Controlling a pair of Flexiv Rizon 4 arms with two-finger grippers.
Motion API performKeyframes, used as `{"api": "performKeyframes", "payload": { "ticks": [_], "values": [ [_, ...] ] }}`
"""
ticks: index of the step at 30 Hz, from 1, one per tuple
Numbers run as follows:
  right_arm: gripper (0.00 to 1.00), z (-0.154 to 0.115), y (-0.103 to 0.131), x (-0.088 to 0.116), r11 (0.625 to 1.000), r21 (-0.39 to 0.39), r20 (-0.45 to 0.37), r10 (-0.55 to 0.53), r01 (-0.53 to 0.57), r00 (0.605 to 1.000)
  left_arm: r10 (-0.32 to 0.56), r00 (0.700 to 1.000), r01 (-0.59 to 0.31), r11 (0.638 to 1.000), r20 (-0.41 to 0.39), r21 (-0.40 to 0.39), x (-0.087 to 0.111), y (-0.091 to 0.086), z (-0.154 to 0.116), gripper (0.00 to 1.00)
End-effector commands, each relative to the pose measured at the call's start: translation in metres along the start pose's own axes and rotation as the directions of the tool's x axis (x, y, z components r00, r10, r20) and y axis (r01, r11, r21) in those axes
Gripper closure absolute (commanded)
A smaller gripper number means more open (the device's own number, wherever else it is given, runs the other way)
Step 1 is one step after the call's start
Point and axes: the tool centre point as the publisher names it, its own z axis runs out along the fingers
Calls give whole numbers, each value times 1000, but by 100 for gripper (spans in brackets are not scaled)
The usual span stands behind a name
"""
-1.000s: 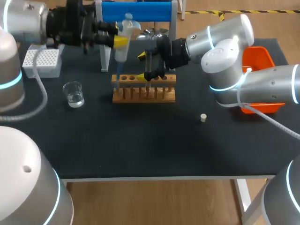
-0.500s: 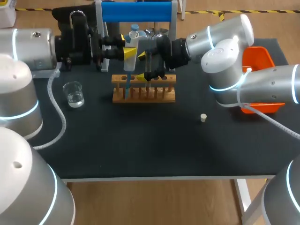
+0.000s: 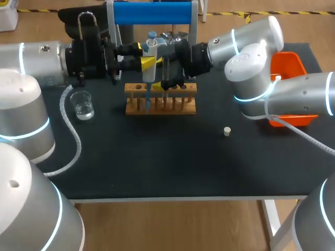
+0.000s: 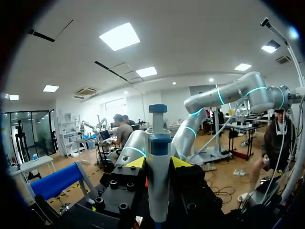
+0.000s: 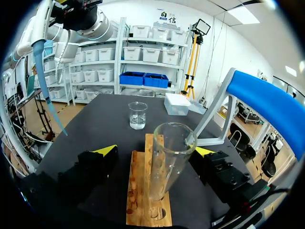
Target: Invert the test tube, pick up the pipette, mount the tip to pipette, aspirate from beaker and dispense into the tube, eject the tip, return the pipette, and cap with the stopper.
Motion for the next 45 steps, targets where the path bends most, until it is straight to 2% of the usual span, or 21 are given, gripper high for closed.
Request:
{"api": "performKeyframes", "payload": {
  "ticks": [1,8,27,36,45],
  "values": [
    [0,0,0,-1,1000,1,-3,0,0,1000,-5,1000,5,1000,9,12,3,5,12,100],
    [0,0,0,-1,1000,1,-3,0,0,1000,-36,999,36,999,3,7,6,13,22,100],
    [0,0,0,-1,1000,1,-3,0,0,1000,-44,999,44,999,13,9,8,16,28,100],
    [0,-33,-6,-3,1000,6,31,9,-9,999,-44,999,44,999,13,9,8,16,28,100],
    [0,-90,-9,22,1000,26,57,1,-2,998,-44,999,44,999,13,9,8,16,28,100]
  ]
}}
